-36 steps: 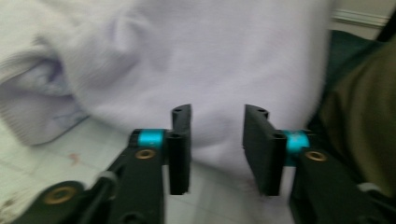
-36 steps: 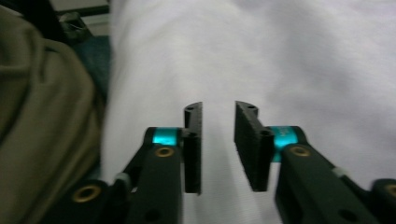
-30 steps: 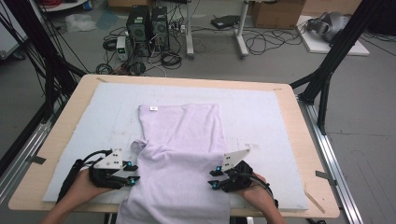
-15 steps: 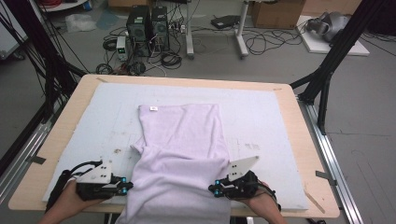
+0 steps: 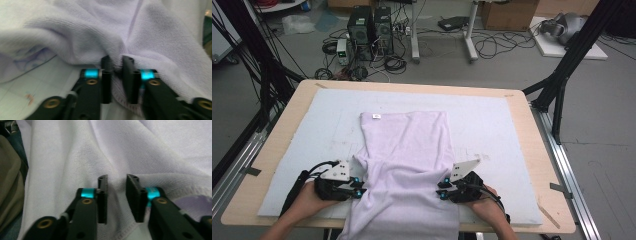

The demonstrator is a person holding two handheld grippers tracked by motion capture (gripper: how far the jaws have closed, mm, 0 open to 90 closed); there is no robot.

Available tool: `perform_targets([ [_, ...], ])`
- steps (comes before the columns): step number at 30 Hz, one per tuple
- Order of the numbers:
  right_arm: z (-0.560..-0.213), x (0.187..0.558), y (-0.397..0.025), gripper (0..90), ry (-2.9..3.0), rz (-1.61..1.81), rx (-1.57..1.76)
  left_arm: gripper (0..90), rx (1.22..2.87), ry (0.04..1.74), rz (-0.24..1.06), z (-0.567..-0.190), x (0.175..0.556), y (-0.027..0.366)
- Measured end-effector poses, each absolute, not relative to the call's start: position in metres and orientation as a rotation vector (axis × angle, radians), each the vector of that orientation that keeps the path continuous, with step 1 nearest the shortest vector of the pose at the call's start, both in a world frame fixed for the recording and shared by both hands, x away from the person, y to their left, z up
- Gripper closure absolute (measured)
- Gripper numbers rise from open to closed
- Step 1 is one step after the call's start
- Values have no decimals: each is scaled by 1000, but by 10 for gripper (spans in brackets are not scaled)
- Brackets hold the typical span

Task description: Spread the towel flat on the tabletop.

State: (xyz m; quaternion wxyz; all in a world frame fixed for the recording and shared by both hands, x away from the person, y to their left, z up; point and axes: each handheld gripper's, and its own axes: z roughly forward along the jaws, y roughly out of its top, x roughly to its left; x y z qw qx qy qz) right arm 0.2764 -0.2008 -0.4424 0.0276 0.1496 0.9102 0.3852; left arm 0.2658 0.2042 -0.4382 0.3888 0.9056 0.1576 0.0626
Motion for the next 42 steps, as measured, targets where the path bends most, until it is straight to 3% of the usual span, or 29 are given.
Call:
perform_targets([
  [1,-443,275,-201,868,2814,1208,464,844,2300,412,158,-438,265,204],
  [7,-440,258,-208,885,2884,1220,393,857,2316,380,143,-427,239,227],
  [10,-427,234,-216,876,2880,1361,321,801,2266,365,170,-413,218,243],
  [12,-416,228,-221,843,2832,1421,318,636,2244,401,197,-408,217,248],
  [16,-408,242,-223,719,2757,1359,378,636,2220,448,241,-409,236,247],
  [19,-419,260,-218,652,2757,1305,432,650,2242,501,255,-420,255,238],
  [22,-434,273,-210,597,2784,1220,498,608,2283,522,228,-432,267,227],
  [24,-441,278,-206,610,2806,1154,503,660,2307,507,229,-438,271,222],
  [25,-441,279,-206,643,2797,1171,509,728,2300,511,222,-438,271,223],
  [27,-442,281,-207,761,2785,1166,513,846,2312,507,235,-436,270,223],
  [28,-442,282,-208,833,2794,1176,515,856,2317,506,240,-436,270,223],
  [38,-427,313,-205,868,2631,1057,596,857,2296,620,429,-427,302,216],
  [40,-431,321,-204,859,2639,1031,602,817,2296,634,424,-428,307,214],
  [42,-431,321,-207,794,2645,1057,631,734,2287,646,427,-425,306,217],
])
